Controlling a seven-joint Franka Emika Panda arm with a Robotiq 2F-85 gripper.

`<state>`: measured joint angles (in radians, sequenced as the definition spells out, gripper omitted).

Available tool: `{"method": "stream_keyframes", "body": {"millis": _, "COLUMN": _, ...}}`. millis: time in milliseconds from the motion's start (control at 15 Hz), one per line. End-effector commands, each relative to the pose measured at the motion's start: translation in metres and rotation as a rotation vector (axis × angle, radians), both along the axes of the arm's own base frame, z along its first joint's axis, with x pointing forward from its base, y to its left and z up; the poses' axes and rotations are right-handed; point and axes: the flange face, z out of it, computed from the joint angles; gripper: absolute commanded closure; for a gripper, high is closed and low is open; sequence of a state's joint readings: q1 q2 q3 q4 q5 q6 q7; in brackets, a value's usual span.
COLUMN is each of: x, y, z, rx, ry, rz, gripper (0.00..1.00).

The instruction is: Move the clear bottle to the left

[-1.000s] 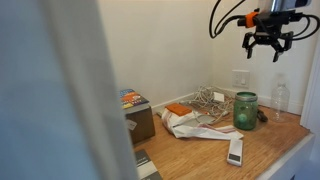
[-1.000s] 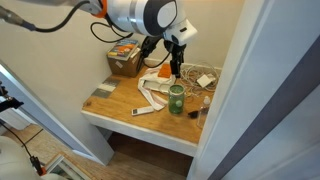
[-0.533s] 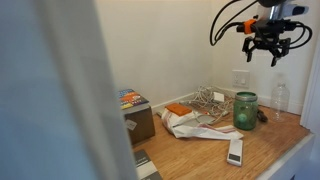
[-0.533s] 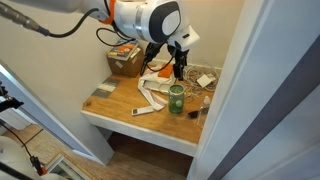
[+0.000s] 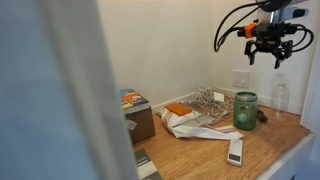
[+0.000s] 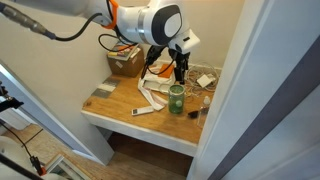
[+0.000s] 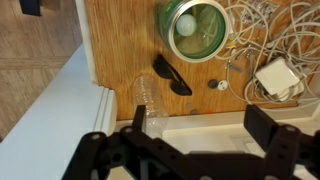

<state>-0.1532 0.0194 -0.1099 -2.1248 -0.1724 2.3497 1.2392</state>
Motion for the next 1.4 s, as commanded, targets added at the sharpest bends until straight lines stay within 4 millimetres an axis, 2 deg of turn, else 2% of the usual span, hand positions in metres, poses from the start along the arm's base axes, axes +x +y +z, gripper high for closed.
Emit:
{"method": "stream_keyframes", "body": {"millis": 0, "x": 0.009, "y": -0.011, "z": -0.018, "rx": -0.047, "ry": 0.032, "rz": -0.069, "gripper": 0.0}}
{"method": "stream_keyframes", "body": {"millis": 600, "x": 0.026, "y": -0.048, "z": -0.057, "rx": -0.094, "ry": 0.019, "rz": -0.192, "gripper": 0.0}}
{"method": "stream_keyframes", "body": {"millis": 1067, "x": 0.037, "y": -0.068, "z": -0.071, "rx": -0.135, "ry": 0.003, "rz": -0.238, "gripper": 0.0}}
{"method": "stream_keyframes", "body": {"millis": 1333, "x": 0.04, "y": -0.072, "z": -0.078, "rx": -0.164, "ry": 0.02, "rz": -0.252, "gripper": 0.0}}
